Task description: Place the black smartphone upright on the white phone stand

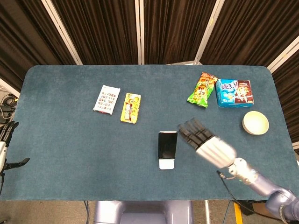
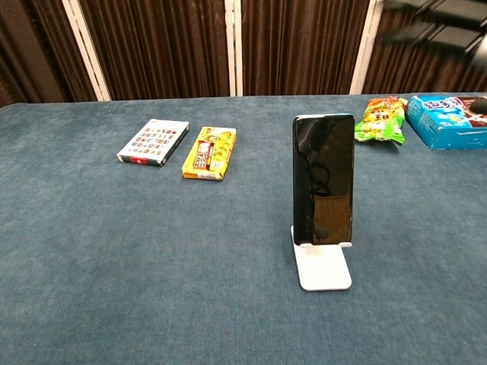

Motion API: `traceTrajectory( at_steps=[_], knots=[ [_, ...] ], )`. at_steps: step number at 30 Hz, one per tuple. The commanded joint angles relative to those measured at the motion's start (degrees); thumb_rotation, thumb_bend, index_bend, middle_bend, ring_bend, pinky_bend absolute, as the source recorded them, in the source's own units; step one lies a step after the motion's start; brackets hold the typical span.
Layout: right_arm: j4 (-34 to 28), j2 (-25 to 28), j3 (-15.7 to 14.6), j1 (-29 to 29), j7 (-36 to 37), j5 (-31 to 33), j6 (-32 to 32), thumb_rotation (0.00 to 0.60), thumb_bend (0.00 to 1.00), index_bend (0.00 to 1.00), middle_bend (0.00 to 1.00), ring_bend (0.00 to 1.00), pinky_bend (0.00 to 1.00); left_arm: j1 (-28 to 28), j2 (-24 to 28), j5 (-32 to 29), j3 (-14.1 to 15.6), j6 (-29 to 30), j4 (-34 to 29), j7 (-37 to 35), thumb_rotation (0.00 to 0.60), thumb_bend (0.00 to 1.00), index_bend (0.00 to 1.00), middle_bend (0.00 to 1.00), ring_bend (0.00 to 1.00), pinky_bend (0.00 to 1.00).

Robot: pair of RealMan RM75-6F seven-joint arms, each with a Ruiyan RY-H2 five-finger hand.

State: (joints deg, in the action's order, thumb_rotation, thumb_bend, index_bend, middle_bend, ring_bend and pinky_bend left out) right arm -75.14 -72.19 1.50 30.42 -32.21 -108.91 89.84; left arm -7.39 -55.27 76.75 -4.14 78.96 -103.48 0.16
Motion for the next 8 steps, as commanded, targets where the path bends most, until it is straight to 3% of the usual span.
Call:
traceTrajectory(
  at_steps=[1, 8],
  knots=[
    [-7.36, 2.99, 2.99, -9.6, 18.31, 17.87, 2.61, 0.6, 0.01, 0.03, 0.0, 0.0, 0.0, 0.43, -0.17, 0.61, 0.04, 1.06, -0.08, 0.45, 0.6, 0.0, 0.0, 0.0, 0.0, 0.0],
    [-20.56, 6.36, 1.41, -15.55, 21.23, 28.37, -1.73, 0.6, 0.0, 0.0, 0.0, 0.0, 0.0, 0.91, -0.79, 2.47, 0.46, 2.6, -0.11, 1.54, 0.6, 0.0, 0.0, 0.0, 0.0, 0.0]
  ],
)
